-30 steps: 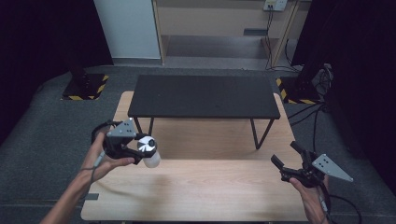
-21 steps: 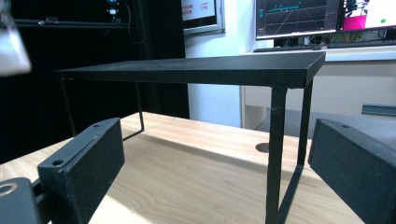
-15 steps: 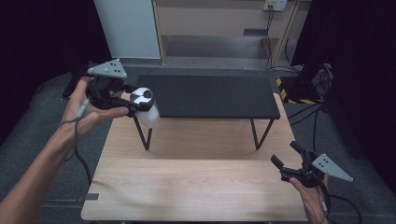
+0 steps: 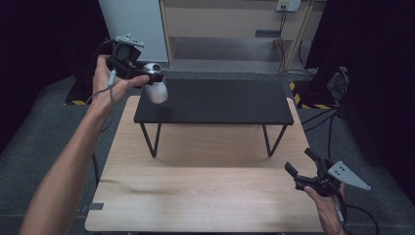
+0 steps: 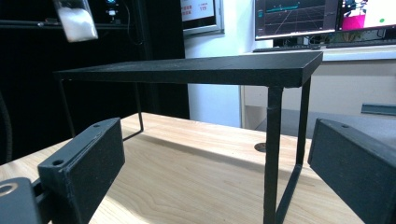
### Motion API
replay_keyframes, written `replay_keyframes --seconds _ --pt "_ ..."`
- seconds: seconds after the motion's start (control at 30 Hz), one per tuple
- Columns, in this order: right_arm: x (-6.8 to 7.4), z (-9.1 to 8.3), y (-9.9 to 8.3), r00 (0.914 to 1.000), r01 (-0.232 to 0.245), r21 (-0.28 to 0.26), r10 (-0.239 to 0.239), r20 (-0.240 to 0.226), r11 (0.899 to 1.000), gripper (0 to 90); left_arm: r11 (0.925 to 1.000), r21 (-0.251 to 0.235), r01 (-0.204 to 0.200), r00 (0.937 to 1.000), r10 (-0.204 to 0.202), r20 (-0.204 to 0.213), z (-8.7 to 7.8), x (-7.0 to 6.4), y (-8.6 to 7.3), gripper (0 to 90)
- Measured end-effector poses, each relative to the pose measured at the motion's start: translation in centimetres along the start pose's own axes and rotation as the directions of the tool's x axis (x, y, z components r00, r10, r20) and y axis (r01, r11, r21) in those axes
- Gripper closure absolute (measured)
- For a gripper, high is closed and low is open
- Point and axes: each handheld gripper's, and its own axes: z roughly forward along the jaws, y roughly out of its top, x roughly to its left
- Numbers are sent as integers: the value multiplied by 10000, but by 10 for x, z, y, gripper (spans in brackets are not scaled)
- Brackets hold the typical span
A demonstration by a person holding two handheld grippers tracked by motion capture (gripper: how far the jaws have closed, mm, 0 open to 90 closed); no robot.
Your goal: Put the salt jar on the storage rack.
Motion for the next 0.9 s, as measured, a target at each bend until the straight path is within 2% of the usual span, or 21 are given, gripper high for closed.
replay_keyframes --seconds 0.03,0.17,0.23,0.37,0.57,0.63,0.7,0.73,0.77,0.8,0.83,0.9 --pt "0 0 0 10000 0 0 0 0 10000 36 10000 0 0 10000 0 0 0 0 0 339" --pt "-1 0 0 10000 -16 44 16 14 10000 36 9992 180 354 9987 -347 -367 19 10 -4 339" --pt "0 0 0 10000 -24 20 24 28 10000 36 9980 385 509 9980 -495 -384 26 13 -5 339" --pt "-1 0 -1 10000 -34 0 34 53 10000 36 9965 492 671 9974 -656 -305 37 16 -11 339" --pt "0 0 0 10000 -1 26 1 13 10000 36 9952 743 640 9978 -625 -224 46 18 -15 339" --pt "0 0 0 10000 -12 42 12 19 10000 36 9955 471 817 9966 -809 -180 47 20 -22 338" --pt "0 0 0 10000 -10 67 9 27 10000 37 9968 366 711 9975 -709 -79 46 22 -25 337" --pt "0 0 0 10000 -35 76 35 21 10000 37 9965 326 768 9968 -775 206 45 28 -27 315" --pt "0 0 0 10000 -11 76 11 3 10000 37 9965 326 768 9968 -775 206 45 28 -27 270" --pt "0 0 0 10000 2 67 -2 -5 10000 37 9940 -149 1079 9940 -1077 188 38 28 -32 237" --pt "0 0 0 10000 13 51 -13 -5 10000 37 9929 -331 1141 9932 -1132 279 35 30 -33 216" --pt "0 0 0 10000 -6 49 6 -7 10000 37 9925 -363 1167 9926 -1153 379 30 33 -32 164"
